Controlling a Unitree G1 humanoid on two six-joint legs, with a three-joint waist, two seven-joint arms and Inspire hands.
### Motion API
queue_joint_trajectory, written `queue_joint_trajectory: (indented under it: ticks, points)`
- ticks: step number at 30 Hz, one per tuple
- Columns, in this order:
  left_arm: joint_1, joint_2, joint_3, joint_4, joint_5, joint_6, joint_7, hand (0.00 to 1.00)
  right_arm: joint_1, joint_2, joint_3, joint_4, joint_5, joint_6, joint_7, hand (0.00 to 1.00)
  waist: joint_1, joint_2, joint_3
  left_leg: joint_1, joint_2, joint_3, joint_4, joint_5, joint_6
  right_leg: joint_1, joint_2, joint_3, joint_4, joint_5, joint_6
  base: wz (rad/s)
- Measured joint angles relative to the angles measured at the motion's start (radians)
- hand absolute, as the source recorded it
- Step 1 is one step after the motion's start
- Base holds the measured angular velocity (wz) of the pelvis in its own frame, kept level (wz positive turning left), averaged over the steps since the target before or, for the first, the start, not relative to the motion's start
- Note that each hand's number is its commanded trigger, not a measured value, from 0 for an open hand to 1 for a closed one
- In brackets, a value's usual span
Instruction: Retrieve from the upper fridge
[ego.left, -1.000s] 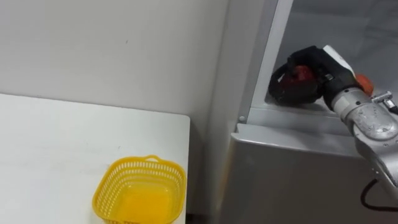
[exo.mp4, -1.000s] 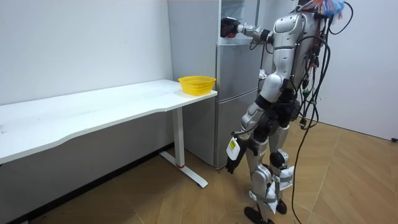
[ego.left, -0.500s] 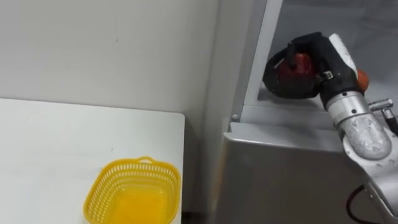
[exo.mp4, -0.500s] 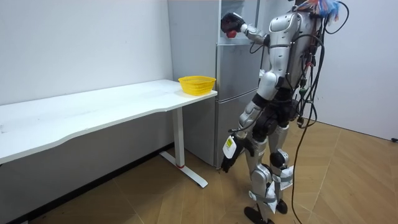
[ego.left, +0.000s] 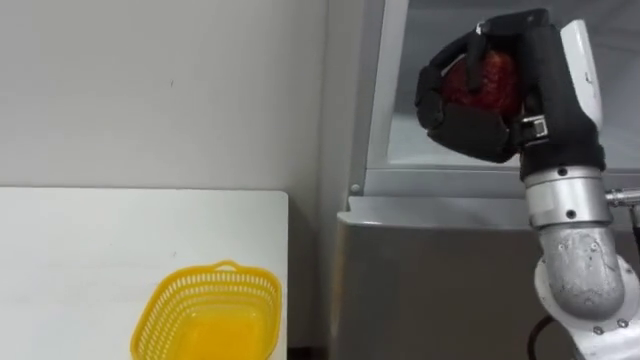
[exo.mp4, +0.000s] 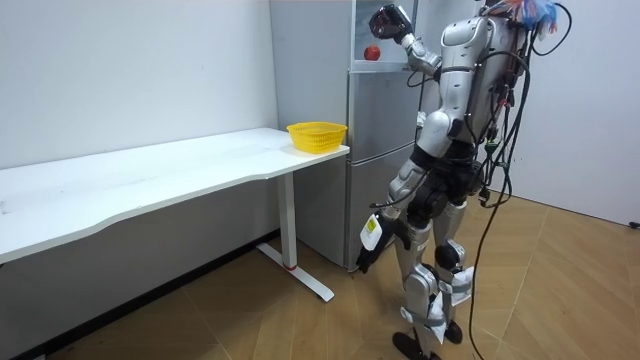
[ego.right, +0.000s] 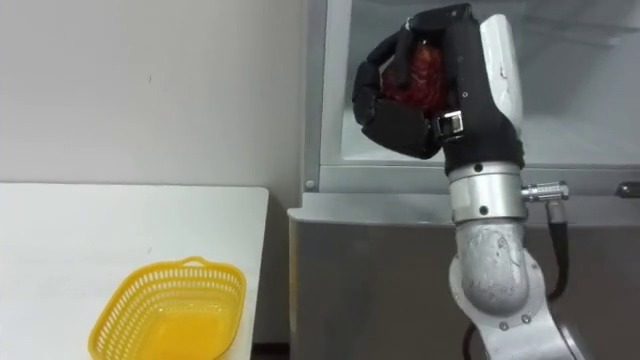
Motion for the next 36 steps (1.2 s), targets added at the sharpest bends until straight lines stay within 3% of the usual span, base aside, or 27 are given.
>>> queue_joint_trajectory:
  ticks: [4,8,12,17,27,36]
  points:
    - [-0.003,0.001,-0.022,0.003,0.000,-0.006,0.008,0.00,0.028,0.008,0.003,-0.086,-0.082,-0.039,-0.049,1.00,0.004,0.001,-0.0029,0.014,-0.001,-0.001,0.000,0.000,0.000,0.014,0.000,0.001,-0.002,0.000,0.000,0.00]
    - [-0.021,0.003,-0.062,0.051,0.001,-0.027,0.021,0.00,0.079,0.050,0.035,-0.152,-0.144,-0.071,-0.096,1.00,0.004,-0.006,-0.0004,0.019,0.000,-0.001,-0.001,0.000,0.000,0.018,0.001,0.004,-0.002,0.000,0.001,0.00]
    - [-0.027,0.007,-0.063,0.085,0.001,-0.040,0.023,0.00,0.133,0.084,0.089,-0.206,-0.141,-0.102,-0.107,1.00,0.007,-0.014,0.0041,0.019,0.002,0.001,-0.009,0.000,0.000,0.018,0.000,0.003,-0.002,0.000,0.001,-0.02]
    - [-0.029,0.004,-0.064,0.106,0.001,-0.051,0.022,0.00,0.169,0.112,0.156,-0.220,-0.140,-0.139,-0.092,1.00,0.022,-0.025,0.0028,0.025,0.001,0.002,-0.011,0.000,0.000,0.023,0.003,0.004,-0.002,0.000,0.001,0.00]
    - [-0.024,0.003,-0.064,0.115,-0.016,-0.062,0.019,0.00,0.171,0.131,0.173,-0.234,-0.233,-0.188,-0.070,1.00,0.046,-0.027,0.0041,0.023,0.000,0.000,-0.015,0.000,0.000,0.019,0.003,0.001,-0.004,0.000,0.001,0.00]
    - [-0.048,0.005,-0.083,0.116,-0.018,-0.080,-0.002,0.00,0.171,0.111,0.227,-0.224,-0.307,-0.209,-0.045,1.00,0.079,-0.034,0.0041,0.019,-0.002,-0.010,-0.017,0.000,0.000,0.019,-0.002,-0.028,-0.002,-0.001,0.001,0.03]
